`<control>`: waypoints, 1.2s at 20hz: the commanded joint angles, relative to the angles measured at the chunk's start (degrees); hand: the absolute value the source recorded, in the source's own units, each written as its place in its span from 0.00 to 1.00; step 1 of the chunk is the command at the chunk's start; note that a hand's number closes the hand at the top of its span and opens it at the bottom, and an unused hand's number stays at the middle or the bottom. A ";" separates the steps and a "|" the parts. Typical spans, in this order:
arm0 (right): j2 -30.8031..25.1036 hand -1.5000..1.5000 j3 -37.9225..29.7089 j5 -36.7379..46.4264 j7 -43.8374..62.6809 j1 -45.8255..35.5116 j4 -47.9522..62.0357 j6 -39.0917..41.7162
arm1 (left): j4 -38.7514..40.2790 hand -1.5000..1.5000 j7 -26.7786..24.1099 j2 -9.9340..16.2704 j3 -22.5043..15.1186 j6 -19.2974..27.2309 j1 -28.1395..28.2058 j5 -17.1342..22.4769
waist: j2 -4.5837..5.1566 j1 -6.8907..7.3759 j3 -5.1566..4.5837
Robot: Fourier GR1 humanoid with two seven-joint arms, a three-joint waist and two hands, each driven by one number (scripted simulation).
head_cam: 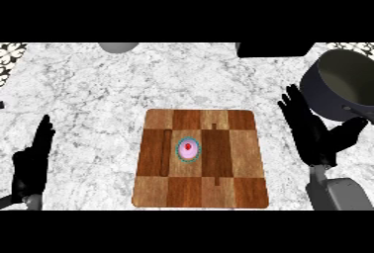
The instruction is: Pick the cupcake from the cutting board and place it in the pot
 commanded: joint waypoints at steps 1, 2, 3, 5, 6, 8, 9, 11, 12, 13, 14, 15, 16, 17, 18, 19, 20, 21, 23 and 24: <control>2.27 1.00 4.34 6.33 4.87 1.70 -6.24 -7.40 | -2.64 0.50 4.82 0.40 -1.92 -3.83 -2.79 -0.04 | -0.43 1.45 0.27; 5.56 1.00 9.43 12.04 3.46 1.58 -4.68 -12.23 | -1.41 0.50 2.05 -1.03 -4.51 -6.39 -1.49 0.96 | -0.46 1.39 0.19; 6.74 1.00 12.33 15.80 4.30 -0.50 -3.13 -14.68 | 1.64 0.50 3.05 -2.65 -5.89 -7.30 -4.93 1.30 | -0.23 0.91 0.09; 7.68 1.00 17.02 21.97 7.78 -1.14 -1.54 -18.83 | 0.10 0.50 3.80 -3.64 -10.19 -12.44 -4.09 2.55 | -0.33 1.01 -0.10; 9.19 1.00 19.14 25.13 8.46 -2.36 0.43 -21.13 | -0.44 0.50 4.83 -3.40 -10.70 -15.47 -5.78 4.37 | -0.21 1.26 -0.18; -1.81 1.00 11.55 34.27 4.49 -0.46 2.24 -27.67 | 0.85 0.50 4.43 -4.65 -10.11 -13.02 -2.51 4.23 | -1.09 -3.07 -1.30; 0.18 0.00 11.72 37.43 2.46 -1.61 0.69 -32.30 | 0.51 0.50 4.75 -5.71 -11.41 -13.32 -2.38 4.19 | -1.47 -2.67 -0.75; 5.87 0.00 13.10 42.38 -1.69 -2.48 -1.41 -40.85 | 0.11 0.50 5.10 -5.50 -11.88 -15.53 -2.72 5.40 | -1.42 -1.42 -0.21; 9.07 0.00 14.82 44.80 -3.17 -2.70 -2.52 -44.45 | 0.71 0.50 5.28 -4.97 -12.03 -16.25 -3.17 5.24 | -1.27 -1.12 -0.11; 12.03 0.00 16.78 47.57 -3.47 -2.69 -3.46 -47.77 | 0.86 0.50 5.55 -5.33 -11.59 -16.33 -3.21 5.99 | -1.22 -0.45 -0.08; 14.08 0.00 19.77 51.96 -4.08 -1.09 -1.67 -50.71 | 1.27 0.50 4.94 -6.31 -12.37 -16.90 -2.89 6.27 | -0.95 -0.02 -0.10; 14.28 0.00 22.10 54.02 -2.18 -2.68 -1.94 -53.77 | 1.14 0.50 5.47 -6.20 -13.14 -16.49 -3.83 4.99 | -0.95 0.56 -0.07; 14.35 0.00 24.24 57.65 1.41 -2.50 -2.09 -55.01 | 0.81 0.50 6.50 -5.25 -12.09 -17.88 -4.52 6.41 | -1.04 0.62 -0.11; 14.41 0.00 26.14 60.61 6.06 -1.84 -3.13 -55.66 | 0.91 0.50 5.30 -6.38 -13.08 -16.93 -4.18 5.17 | -1.08 0.52 -0.10; 14.46 0.00 28.57 63.33 10.37 -1.14 -0.91 -55.59 | -0.17 0.50 7.78 -5.61 -11.83 -17.41 -5.58 6.50 | -0.96 0.98 -0.05; 14.49 0.00 27.63 65.63 15.63 -2.08 -0.33 -51.95 | 2.14 0.50 6.83 -6.10 -11.74 -16.97 -5.95 5.85 | -0.85 0.55 -0.14; 14.52 0.00 29.28 65.06 18.32 0.75 -1.41 -50.92 | 3.04 0.50 6.79 -5.93 -10.55 -17.75 -7.88 6.90 | -0.89 -0.22 -0.18; 14.54 0.00 26.49 65.69 23.11 -0.80 -1.06 -46.33 | 0.43 0.50 6.64 -6.76 -13.19 -16.39 -4.70 4.91 | -1.09 0.63 -0.14; 14.57 0.00 27.76 67.80 29.99 -1.16 -1.68 -43.79 | 1.85 0.50 6.50 -6.46 -11.90 -17.33 -5.70 6.09 | -0.97 0.45 -0.19; 14.58 0.00 28.52 68.37 33.57 -0.57 -3.11 -42.58 | 2.28 0.50 5.69 -5.02 -10.93 -18.85 -4.27 7.08 | -1.04 0.67 -0.19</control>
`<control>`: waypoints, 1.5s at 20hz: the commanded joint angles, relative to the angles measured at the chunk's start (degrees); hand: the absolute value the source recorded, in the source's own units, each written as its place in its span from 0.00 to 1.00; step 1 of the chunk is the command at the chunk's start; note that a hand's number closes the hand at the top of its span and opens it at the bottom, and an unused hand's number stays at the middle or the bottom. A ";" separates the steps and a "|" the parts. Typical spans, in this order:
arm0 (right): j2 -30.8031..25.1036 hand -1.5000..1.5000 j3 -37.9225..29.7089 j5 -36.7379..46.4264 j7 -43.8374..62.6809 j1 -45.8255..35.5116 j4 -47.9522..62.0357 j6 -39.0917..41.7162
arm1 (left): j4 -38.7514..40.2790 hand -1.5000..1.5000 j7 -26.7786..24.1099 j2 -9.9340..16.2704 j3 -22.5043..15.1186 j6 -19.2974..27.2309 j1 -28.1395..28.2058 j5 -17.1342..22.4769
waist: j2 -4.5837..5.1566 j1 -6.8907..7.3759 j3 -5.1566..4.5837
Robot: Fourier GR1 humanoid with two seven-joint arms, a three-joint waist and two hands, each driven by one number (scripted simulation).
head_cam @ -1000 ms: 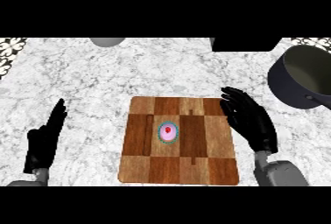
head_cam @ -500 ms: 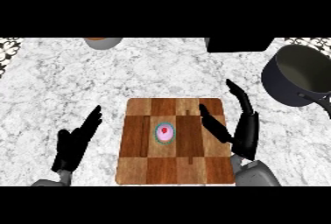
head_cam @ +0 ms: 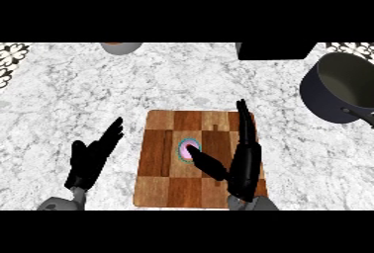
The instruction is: Pick the cupcake from the cutting board and place it in the pot
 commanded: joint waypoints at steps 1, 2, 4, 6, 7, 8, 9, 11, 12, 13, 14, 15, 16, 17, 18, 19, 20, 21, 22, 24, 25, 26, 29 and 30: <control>0.69 0.00 1.63 4.70 16.47 -1.92 -3.28 4.24 | 2.44 0.50 0.77 0.91 1.74 -1.94 -2.35 1.51 | 0.16 -0.36 0.01; 0.70 0.00 2.03 7.20 20.87 -2.65 -5.03 5.12 | 3.52 0.50 -1.05 -0.28 0.86 -1.04 -1.81 0.18 | 0.14 -0.31 0.05; 0.71 0.00 3.06 9.41 29.44 -4.10 -6.67 5.97 | 1.17 0.50 -0.18 0.05 0.20 -2.14 -0.07 0.84 | 0.08 0.73 0.19; 0.71 0.00 3.41 10.81 37.52 -8.37 -7.24 7.57 | 0.00 0.50 2.52 -0.80 -0.50 -1.10 -2.27 0.20 | 0.18 1.21 0.27; 0.71 0.00 2.65 11.59 40.84 -8.82 -8.38 10.69 | 0.48 0.50 -0.60 0.18 0.50 -2.26 -0.51 0.44 | 0.30 1.32 0.30; 0.72 0.00 3.65 8.65 43.08 -10.95 -4.73 9.94 | -0.74 0.50 2.62 -1.80 -0.92 -0.25 -2.74 -0.41 | 0.49 1.94 0.36; 0.72 0.00 2.01 7.63 45.28 -13.45 -5.33 12.58 | -0.95 0.50 1.51 1.15 0.44 -3.49 -1.17 0.91 | 0.53 2.16 0.37; 0.72 0.00 6.43 2.66 45.36 -11.09 -2.57 13.40 | 0.37 0.50 2.18 -1.87 -0.79 -1.07 -2.96 -0.47 | 0.77 2.20 0.42; 0.72 0.00 5.60 0.34 46.54 -13.05 -3.67 17.72 | 1.66 0.50 3.62 -0.72 1.48 -2.03 -5.62 1.08 | 0.82 1.92 0.40; 0.72 0.00 6.63 -0.65 47.60 -12.88 -2.58 17.99 | -1.13 0.50 3.94 -1.42 -0.70 -1.25 -3.79 -0.33 | 0.68 2.38 0.44; 0.72 0.00 7.24 -1.70 45.54 -12.61 1.38 16.32 | 1.93 0.50 0.56 -2.14 -0.06 -1.90 -3.37 -0.20 | 0.94 2.32 0.42; 0.72 0.00 6.51 -3.78 44.84 -13.96 3.20 15.26 | 0.23 0.50 1.65 -2.13 -0.83 -1.54 -2.43 -0.83 | 0.89 2.52 0.46; 0.72 0.00 7.37 -3.09 44.08 -11.58 2.53 15.64 | 1.50 0.50 3.40 -1.23 0.86 -2.35 -5.22 -0.10 | 0.82 1.79 0.46; 0.72 0.00 10.83 -1.75 50.23 -14.97 3.13 13.27 | 2.10 0.50 1.01 -1.10 1.05 -3.22 -4.06 -0.01 | 0.76 2.18 0.42; 0.72 0.00 9.52 -2.17 48.33 -15.01 3.65 13.96 | -0.53 0.50 2.68 -1.44 0.27 -2.00 -2.40 -0.97 | 0.69 2.07 0.46; 0.72 0.00 6.44 -5.29 41.65 -13.41 7.16 12.56 | 1.73 0.50 2.74 -2.03 1.18 -2.86 -4.43 -0.09 | 0.86 1.87 0.47; 0.72 0.00 10.13 -0.20 48.52 -12.60 3.78 12.74 | 1.28 0.50 0.44 0.83 3.01 -5.74 -2.04 1.36 | 0.65 1.76 0.43; 0.71 0.00 8.96 -1.50 44.63 -12.58 6.00 11.88 | 2.88 0.50 -2.01 -0.06 2.67 -5.10 -1.09 -0.30 | 0.74 1.74 0.45; 0.71 0.00 8.07 0.19 42.30 -9.73 4.82 12.37 | 5.31 0.50 0.16 -2.68 2.31 -3.27 -5.13 -1.33 | 0.73 1.23 0.45; 0.71 0.00 9.44 3.21 40.53 -5.65 4.63 10.38 | 1.37 0.50 1.06 -1.83 2.36 -4.03 -1.95 -1.00 | 0.64 1.38 0.47; 0.06 0.00 7.99 5.38 41.60 -3.08 -2.16 14.24 | 0.67 0.50 -0.16 -0.22 3.28 -6.33 -0.86 -0.15 | 0.56 1.12 0.46; 0.07 0.00 9.24 7.73 41.34 -0.21 -3.31 13.56 | 2.11 0.50 -0.65 -1.13 2.81 -4.91 -0.40 -1.84 | 0.57 1.04 0.45; 0.70 0.00 10.33 3.96 37.83 -0.82 0.23 7.69 | 5.44 0.50 -0.92 -1.81 5.19 -6.58 -4.36 -1.29 | 0.73 1.34 0.47; 0.70 0.00 10.44 2.63 33.01 2.82 -0.72 7.36 | 2.09 0.50 0.96 -2.74 3.48 -6.29 -2.88 -1.81 | 0.70 1.35 0.48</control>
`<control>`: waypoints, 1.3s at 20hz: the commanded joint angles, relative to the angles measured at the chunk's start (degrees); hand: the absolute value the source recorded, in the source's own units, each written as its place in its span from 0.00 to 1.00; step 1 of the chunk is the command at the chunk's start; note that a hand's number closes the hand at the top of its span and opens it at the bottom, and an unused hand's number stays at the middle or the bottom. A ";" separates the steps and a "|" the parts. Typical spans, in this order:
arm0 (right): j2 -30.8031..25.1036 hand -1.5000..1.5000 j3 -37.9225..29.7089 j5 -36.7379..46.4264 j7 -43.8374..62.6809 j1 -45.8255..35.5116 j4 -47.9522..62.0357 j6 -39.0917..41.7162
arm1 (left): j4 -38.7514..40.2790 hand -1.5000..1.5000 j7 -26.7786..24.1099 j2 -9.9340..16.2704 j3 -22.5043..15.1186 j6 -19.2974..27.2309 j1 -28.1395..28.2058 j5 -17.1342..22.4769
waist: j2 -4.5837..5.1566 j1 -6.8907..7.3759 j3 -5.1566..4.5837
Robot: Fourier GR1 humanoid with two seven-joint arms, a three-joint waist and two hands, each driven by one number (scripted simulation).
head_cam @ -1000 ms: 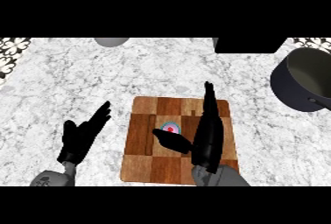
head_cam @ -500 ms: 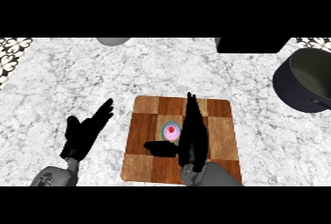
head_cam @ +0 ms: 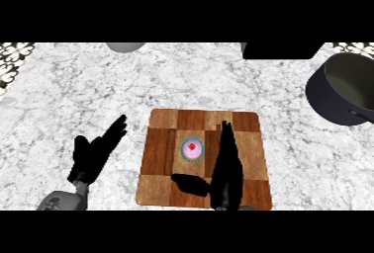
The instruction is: Pick the cupcake from the cutting board and place it in the pot
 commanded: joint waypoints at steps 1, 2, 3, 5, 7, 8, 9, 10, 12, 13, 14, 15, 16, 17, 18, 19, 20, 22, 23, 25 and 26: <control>0.40 0.00 -1.28 -5.17 -4.19 1.53 0.66 -3.80 | -5.69 0.50 0.79 -0.07 -0.97 -0.53 4.83 -1.12 | 0.03 0.42 0.04; 0.40 0.00 -0.86 -7.15 -5.34 0.98 -0.40 -3.79 | -3.03 0.50 0.73 -1.08 0.02 0.04 1.44 -1.59 | 0.06 0.25 0.04; 0.17 0.00 1.63 -5.56 -7.75 6.86 -4.09 -5.36 | -1.95 0.50 2.51 -2.21 -0.09 1.37 -0.50 -1.93 | 0.03 -0.08 0.04; 0.41 0.00 -1.24 -13.32 -13.06 0.51 1.44 -8.62 | -0.53 0.50 -0.86 -0.01 1.72 -1.71 0.98 -0.83 | 0.17 0.42 0.05; 0.41 0.00 1.64 -16.77 -15.82 0.61 3.46 -13.00 | -3.70 0.50 3.34 -1.38 0.74 0.28 1.95 -1.50 | 0.12 0.60 0.07; 0.41 0.00 1.97 -19.04 -20.85 2.94 3.81 -14.61 | -2.41 0.50 3.40 -2.22 0.90 0.28 -0.15 -1.47 | 0.17 0.43 0.08; 0.41 0.00 1.18 -20.52 -23.06 3.86 1.07 -13.80 | -2.06 0.50 2.54 -2.46 0.71 0.66 -0.46 -2.21 | 0.15 0.29 0.08; 0.41 0.00 0.51 -25.72 -27.96 3.49 4.44 -14.81 | -1.18 0.50 3.29 -1.38 1.88 -1.36 -1.57 -0.96 | 0.24 0.42 0.09; 0.41 0.00 2.60 -29.20 -28.01 1.73 5.61 -17.91 | -1.25 0.50 0.66 -1.72 2.47 -1.39 0.58 -1.44 | 0.15 0.49 0.06; 0.41 0.00 -2.68 -33.38 -34.12 2.68 5.57 -13.64 | 2.14 0.50 -2.18 0.05 3.18 -3.41 0.43 -1.91 | 0.24 0.35 0.07; 0.42 0.00 -3.28 -38.95 -40.11 3.00 8.68 -13.35 | -0.73 0.50 2.36 -2.77 2.01 -0.87 -1.81 -2.01 | 0.26 0.47 0.11; 0.42 0.00 -2.54 -40.20 -40.86 3.18 8.17 -15.04 | -2.90 0.50 3.28 -3.70 0.74 1.61 -0.16 -4.21 | 0.17 0.50 0.10; 0.42 0.00 -1.79 -43.91 -40.05 -3.18 11.95 -16.32 | -0.80 0.50 1.02 -2.31 2.30 -0.74 -0.71 -3.75 | 0.21 0.65 0.08; 0.42 0.00 -1.75 -48.09 -46.63 -0.19 12.62 -16.44 | -0.76 0.50 0.79 -1.85 2.51 -3.13 0.80 -1.90 | 0.25 0.74 0.10; 0.42 0.00 -1.88 -50.76 -51.72 4.36 11.46 -15.78 | -3.40 0.50 2.80 -2.69 1.93 -1.71 2.00 -1.79 | 0.25 0.81 0.15; 0.42 0.00 -1.67 -54.71 -51.25 -1.09 14.08 -16.61 | -3.89 0.50 2.65 -3.39 1.05 -0.44 2.09 -3.86 | 0.22 0.85 0.11; 0.42 0.00 -3.17 -57.06 -55.44 0.54 14.53 -13.53 | -3.02 0.50 3.61 -3.04 2.76 -1.57 -1.14 -2.61 | 0.22 0.60 0.10; 0.42 0.00 -1.87 -64.25 -61.22 -3.78 20.46 -15.28 | 0.97 0.50 1.45 -3.10 3.36 -1.20 -2.38 -4.09 | 0.38 0.93 0.12; 0.42 1.00 0.80 -66.31 -62.40 -6.26 23.16 -16.77 | -0.68 0.50 1.44 -2.81 3.46 -2.45 -0.61 -3.15 | 0.33 1.14 0.11; -0.11 1.00 1.42 -52.11 -56.91 -4.88 27.00 -12.17 | -2.02 0.50 3.94 -3.94 2.39 -0.20 -1.93 -4.18 | 0.16 0.53 0.03; 0.41 1.00 1.32 -64.02 -66.32 -6.98 29.63 -13.45 | -1.73 0.50 3.92 -4.44 1.94 -0.66 -2.37 -4.58 | 0.41 1.34 0.14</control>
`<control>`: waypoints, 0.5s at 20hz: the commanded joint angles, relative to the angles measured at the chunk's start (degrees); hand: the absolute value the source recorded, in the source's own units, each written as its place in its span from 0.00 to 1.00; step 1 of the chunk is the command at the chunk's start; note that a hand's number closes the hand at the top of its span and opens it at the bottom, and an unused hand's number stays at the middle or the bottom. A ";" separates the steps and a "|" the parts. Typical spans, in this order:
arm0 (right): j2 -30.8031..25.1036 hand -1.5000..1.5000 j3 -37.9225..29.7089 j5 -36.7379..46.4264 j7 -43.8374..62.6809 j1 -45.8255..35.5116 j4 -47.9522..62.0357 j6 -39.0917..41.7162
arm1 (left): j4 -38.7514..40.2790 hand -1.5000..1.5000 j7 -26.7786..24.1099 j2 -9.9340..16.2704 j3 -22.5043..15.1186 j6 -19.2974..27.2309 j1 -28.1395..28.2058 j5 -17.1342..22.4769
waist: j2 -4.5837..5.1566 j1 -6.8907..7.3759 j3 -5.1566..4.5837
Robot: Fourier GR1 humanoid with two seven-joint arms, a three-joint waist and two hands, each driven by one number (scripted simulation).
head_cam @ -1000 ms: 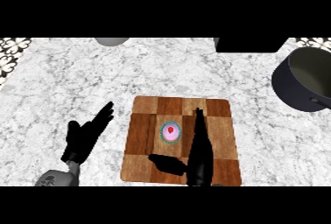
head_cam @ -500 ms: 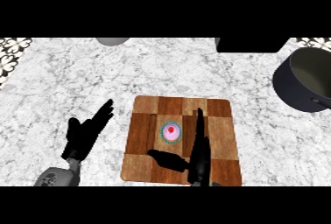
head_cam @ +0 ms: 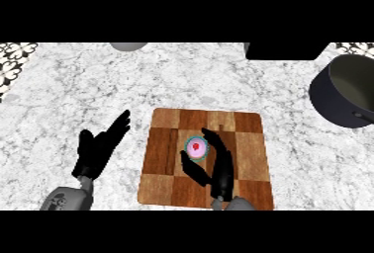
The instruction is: Pick the cupcake from the cutting board and place it in the pot
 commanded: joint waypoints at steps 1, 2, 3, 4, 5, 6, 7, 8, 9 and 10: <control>0.25 1.00 1.95 -10.19 -11.84 -0.94 5.77 0.89 | 2.67 0.50 -0.68 -1.39 0.64 -0.77 -1.61 -0.82 | 0.07 -0.16 0.06; 0.24 1.00 0.67 -13.66 -15.24 0.25 6.02 1.81 | 5.98 0.50 -2.97 -2.35 0.42 0.52 -2.11 -2.19 | 0.17 -0.09 0.08; 0.24 1.00 -2.97 -10.94 -16.89 4.17 3.69 5.99 | -0.31 0.50 -2.25 -1.10 -0.14 -0.10 3.80 -1.80 | -0.04 -0.34 0.05; 0.24 1.00 -0.55 -16.29 -19.50 0.39 5.92 3.61 | 1.99 0.50 -0.51 0.63 2.86 -2.49 -1.43 0.12 | 0.05 -0.15 0.06; 0.24 1.00 -0.46 -20.78 -22.80 -2.56 8.59 3.07 | 0.05 0.50 -1.02 -1.94 -0.36 -0.30 1.02 -1.62 | 0.22 0.70 0.14; 0.23 1.00 0.47 -21.93 -26.87 0.59 9.11 3.69 | -0.31 0.50 1.49 -0.64 1.27 -1.08 -0.41 -0.84 | 0.12 0.25 0.10; 0.23 1.00 -0.06 -23.58 -27.53 0.30 6.89 4.57 | 0.21 0.50 -0.41 1.55 2.84 -4.02 1.62 1.25 | 0.16 0.48 0.12; 0.22 1.00 1.86 -27.09 -27.94 -1.96 7.09 2.32 | 3.85 0.50 -0.63 -0.14 2.36 -2.09 -2.60 -1.05 | 0.21 0.31 0.10; -10.24 1.00 -6.25 -22.10 -25.32 0.93 4.97 21.64 | 0.09 0.50 -2.21 0.31 1.49 -2.00 1.76 -0.89 | 0.01 -0.52 0.09; -18.13 1.00 -3.11 -21.99 -24.29 2.17 3.03 28.31 | 1.58 0.50 -2.80 0.27 1.77 -2.37 1.82 -0.37 | 0.17 -1.08 0.16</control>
